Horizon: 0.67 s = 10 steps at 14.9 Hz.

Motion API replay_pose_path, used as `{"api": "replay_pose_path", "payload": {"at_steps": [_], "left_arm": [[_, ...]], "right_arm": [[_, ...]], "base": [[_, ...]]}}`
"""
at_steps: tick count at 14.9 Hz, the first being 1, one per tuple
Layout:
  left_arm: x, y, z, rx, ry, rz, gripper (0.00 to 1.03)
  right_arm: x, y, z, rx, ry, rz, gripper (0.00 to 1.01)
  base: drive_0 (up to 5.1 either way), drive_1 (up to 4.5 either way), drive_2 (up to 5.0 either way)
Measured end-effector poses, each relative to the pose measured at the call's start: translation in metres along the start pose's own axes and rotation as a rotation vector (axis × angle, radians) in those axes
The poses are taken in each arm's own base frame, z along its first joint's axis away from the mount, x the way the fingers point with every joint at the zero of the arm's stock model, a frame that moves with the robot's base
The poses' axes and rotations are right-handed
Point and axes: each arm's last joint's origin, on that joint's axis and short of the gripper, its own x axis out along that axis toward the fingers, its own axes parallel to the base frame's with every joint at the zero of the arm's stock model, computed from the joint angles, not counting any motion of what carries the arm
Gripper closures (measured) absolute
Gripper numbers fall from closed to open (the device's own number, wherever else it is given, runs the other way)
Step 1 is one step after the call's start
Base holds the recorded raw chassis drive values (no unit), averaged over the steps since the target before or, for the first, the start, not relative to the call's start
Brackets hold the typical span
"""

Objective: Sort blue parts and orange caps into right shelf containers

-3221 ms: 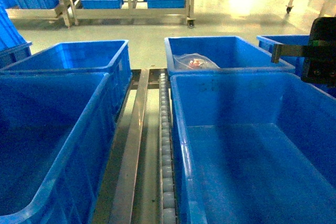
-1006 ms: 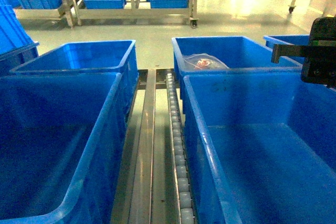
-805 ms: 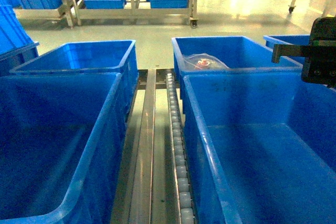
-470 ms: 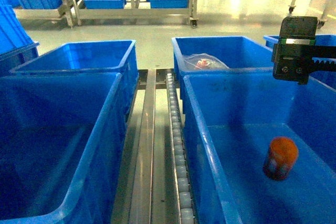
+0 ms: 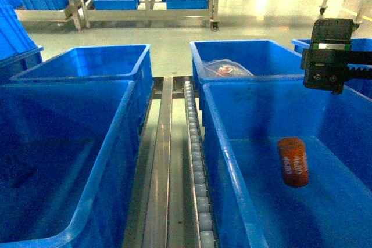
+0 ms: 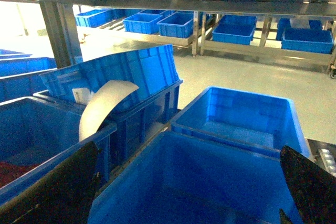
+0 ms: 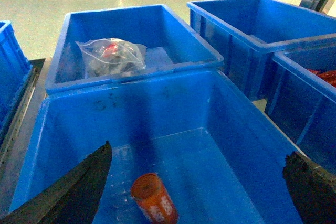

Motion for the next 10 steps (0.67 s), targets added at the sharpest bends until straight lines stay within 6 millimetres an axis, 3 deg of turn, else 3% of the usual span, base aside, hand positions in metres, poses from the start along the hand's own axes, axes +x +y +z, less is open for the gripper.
{"api": "replay_pose_path", "payload": {"at_steps": [10], "left_arm": [[0.0,0.0,0.0,0.0,0.0,0.0,0.05]], "right_arm": [[0.0,0.0,0.0,0.0,0.0,0.0,0.03]], "base": [[0.0,0.0,0.0]]}}
